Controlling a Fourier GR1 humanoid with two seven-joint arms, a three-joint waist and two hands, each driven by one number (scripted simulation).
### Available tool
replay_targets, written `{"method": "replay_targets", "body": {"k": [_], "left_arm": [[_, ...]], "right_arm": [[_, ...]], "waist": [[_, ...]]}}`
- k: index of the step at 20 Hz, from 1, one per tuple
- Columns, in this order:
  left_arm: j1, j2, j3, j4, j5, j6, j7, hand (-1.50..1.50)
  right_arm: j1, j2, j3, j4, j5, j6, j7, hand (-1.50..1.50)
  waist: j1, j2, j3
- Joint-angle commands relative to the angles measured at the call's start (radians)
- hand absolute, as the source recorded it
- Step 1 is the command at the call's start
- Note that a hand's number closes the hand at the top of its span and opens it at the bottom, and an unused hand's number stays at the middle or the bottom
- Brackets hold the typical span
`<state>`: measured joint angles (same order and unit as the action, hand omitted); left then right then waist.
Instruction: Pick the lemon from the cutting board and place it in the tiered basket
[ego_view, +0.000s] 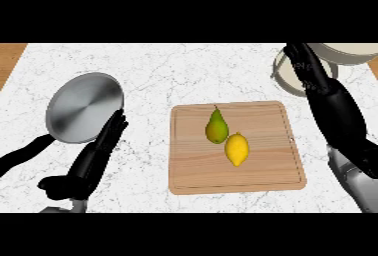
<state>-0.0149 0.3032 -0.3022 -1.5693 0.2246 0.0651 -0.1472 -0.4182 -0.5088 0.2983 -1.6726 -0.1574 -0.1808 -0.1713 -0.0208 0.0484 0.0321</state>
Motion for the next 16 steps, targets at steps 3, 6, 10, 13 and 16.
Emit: {"method": "replay_targets", "body": {"k": [3,6,10,13,16], "left_arm": [[-0.081,-0.022,0.051,0.028,-0.077,0.138,0.071,0.00],[-0.115,-0.018,0.114,0.038,-0.135,0.247,0.051,0.00],[-0.111,-0.039,0.083,0.026,-0.124,0.238,0.093,0.00],[-0.101,-0.075,0.045,0.009,-0.163,0.285,0.127,0.00],[-0.130,-0.093,0.038,0.059,-0.192,0.297,0.144,0.00]], "right_arm": [[0.073,0.068,-0.158,0.064,-0.266,0.087,-0.054,1.50],[0.117,0.131,-0.258,0.127,-0.468,0.150,-0.060,1.50],[0.205,0.263,-0.239,0.228,-0.592,0.162,0.031,-1.50],[0.237,0.198,-0.260,0.246,-0.717,0.424,0.038,-1.50],[0.316,0.079,-0.296,0.210,-0.724,0.629,0.005,-1.50]], "waist": [[0.010,-0.043,-0.028],[0.005,-0.037,-0.023],[0.017,-0.034,-0.021],[0.018,-0.044,-0.026],[0.006,-0.048,-0.031]]}}
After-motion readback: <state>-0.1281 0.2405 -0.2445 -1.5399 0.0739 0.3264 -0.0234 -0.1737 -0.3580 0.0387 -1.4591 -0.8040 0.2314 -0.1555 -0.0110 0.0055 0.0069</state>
